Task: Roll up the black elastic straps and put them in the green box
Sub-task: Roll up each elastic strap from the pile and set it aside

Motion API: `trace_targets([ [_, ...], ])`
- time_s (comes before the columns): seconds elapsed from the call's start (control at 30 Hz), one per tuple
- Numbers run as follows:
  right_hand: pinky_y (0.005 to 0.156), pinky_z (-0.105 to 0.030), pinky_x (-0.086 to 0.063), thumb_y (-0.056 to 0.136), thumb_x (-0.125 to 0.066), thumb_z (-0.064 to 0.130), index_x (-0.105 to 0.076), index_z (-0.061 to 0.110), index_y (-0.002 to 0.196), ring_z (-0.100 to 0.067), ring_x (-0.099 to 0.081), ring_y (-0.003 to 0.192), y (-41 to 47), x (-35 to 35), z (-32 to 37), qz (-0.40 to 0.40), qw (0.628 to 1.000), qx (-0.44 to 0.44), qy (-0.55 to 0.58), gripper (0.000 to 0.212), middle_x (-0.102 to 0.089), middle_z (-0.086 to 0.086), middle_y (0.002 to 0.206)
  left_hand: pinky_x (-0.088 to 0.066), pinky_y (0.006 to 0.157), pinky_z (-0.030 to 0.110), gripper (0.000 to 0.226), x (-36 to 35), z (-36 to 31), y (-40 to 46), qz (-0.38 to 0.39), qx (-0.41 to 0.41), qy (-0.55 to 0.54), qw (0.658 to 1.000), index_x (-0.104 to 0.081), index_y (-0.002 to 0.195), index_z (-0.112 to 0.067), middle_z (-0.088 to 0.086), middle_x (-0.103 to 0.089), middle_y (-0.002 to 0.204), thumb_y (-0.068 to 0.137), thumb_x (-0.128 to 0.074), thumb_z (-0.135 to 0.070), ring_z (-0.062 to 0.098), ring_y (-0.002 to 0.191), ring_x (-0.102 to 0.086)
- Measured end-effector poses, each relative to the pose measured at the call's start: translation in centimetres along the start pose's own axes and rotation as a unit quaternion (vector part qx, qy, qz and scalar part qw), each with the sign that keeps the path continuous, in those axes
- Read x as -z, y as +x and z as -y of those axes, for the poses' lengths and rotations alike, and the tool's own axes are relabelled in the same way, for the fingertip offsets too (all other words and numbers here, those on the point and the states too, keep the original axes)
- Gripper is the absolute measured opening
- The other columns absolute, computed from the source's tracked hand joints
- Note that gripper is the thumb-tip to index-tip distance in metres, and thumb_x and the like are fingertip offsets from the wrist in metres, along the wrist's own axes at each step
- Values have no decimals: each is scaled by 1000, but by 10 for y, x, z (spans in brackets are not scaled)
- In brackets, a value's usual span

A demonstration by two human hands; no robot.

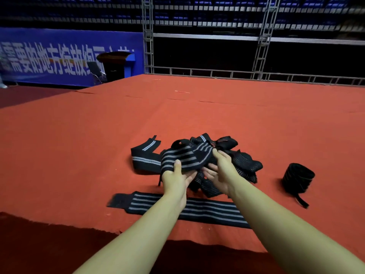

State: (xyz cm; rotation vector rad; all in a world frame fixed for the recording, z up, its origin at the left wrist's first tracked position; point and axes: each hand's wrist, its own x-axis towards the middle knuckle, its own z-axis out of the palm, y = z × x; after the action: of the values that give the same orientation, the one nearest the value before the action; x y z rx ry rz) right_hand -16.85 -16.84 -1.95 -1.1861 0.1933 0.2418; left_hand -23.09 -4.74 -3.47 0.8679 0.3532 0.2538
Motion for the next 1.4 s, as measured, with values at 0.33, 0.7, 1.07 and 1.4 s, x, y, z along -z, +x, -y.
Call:
trace_targets([
  [0.33, 85, -30, -59, 90, -77, 11, -71, 1, 120, -27, -75, 104, 0, -9, -1, 68, 990, 125, -24, 32, -77, -15, 111, -59, 63, 31, 61, 18, -22, -17, 107, 110, 325, 933, -72, 92, 4, 19, -77, 81, 106, -44, -49, 24, 64, -74],
  [0.7, 68, -24, -54, 87, -76, 0, -71, 10, 95, -11, -53, 62, -24, 13, -32, 268, 942, -20, -201, 15, -57, -1, 70, -45, 81, 24, 36, 28, -23, 30, -6, -57, 391, 918, -70, 108, -18, -6, -70, 105, 89, -75, -48, 14, 97, -66],
  [1.07, 94, -42, -58, 107, -51, 37, -45, 35, 147, -21, -69, 102, 18, 23, 3, 93, 935, 122, -318, 41, -67, -7, 122, -58, 83, 36, 20, 19, -39, 43, 100, -50, 617, 779, -70, 101, -14, 3, -75, 94, 84, -76, -23, 20, 86, -71],
  [1.4, 124, -37, -25, 110, -32, 48, -44, 20, 154, -15, -39, 145, 70, 3, 36, 87, 887, 133, -433, 54, -44, 4, 156, -47, 69, 38, 42, -9, -68, 82, 59, -164, 628, 758, -61, 75, -16, 1, -62, 72, 101, -53, -48, 24, 74, -60],
])
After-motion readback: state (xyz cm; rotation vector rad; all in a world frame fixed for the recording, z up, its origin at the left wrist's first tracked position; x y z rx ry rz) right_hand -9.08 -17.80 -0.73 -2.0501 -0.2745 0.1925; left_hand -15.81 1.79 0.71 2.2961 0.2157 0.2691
